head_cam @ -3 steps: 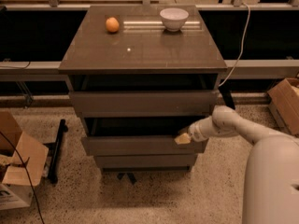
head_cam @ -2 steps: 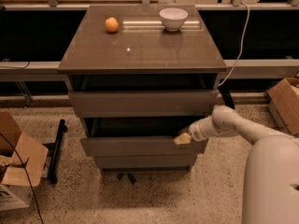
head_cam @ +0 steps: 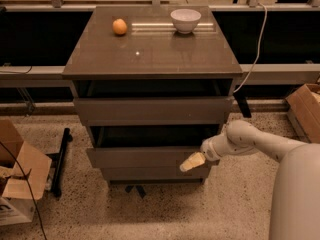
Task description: Open middle drawer
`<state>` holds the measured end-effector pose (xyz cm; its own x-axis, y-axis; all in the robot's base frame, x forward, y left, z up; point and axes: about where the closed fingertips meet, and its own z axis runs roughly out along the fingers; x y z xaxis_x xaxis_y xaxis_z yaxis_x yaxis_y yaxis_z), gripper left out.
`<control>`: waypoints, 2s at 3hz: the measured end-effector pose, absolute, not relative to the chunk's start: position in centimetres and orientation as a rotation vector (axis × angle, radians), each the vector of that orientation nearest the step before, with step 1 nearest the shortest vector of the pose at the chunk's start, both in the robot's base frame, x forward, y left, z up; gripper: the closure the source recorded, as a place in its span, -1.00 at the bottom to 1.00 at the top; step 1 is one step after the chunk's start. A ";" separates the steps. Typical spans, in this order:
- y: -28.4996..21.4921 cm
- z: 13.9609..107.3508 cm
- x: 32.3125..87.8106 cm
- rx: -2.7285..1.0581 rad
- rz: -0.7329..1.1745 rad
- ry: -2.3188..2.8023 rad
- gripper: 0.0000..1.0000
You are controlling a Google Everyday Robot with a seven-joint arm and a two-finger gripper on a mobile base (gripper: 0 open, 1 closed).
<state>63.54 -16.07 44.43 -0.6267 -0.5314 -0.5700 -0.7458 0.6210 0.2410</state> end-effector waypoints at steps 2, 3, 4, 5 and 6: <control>-16.1 44.8 63.5 -1.010 0.646 2.398 -0.62; -16.1 44.9 63.5 -1.009 0.646 2.398 -0.15; -16.1 45.3 63.5 -1.009 0.646 2.398 0.29; -16.1 45.6 63.5 -1.009 0.646 2.398 0.78; -16.1 45.6 63.5 -1.009 0.646 2.398 1.00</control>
Offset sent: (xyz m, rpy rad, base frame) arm -0.0086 -0.0015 -0.0110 0.0275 0.0800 -0.0210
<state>63.54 -16.07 45.63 -0.6268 -0.5312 -0.5700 -0.7457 0.6212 0.2411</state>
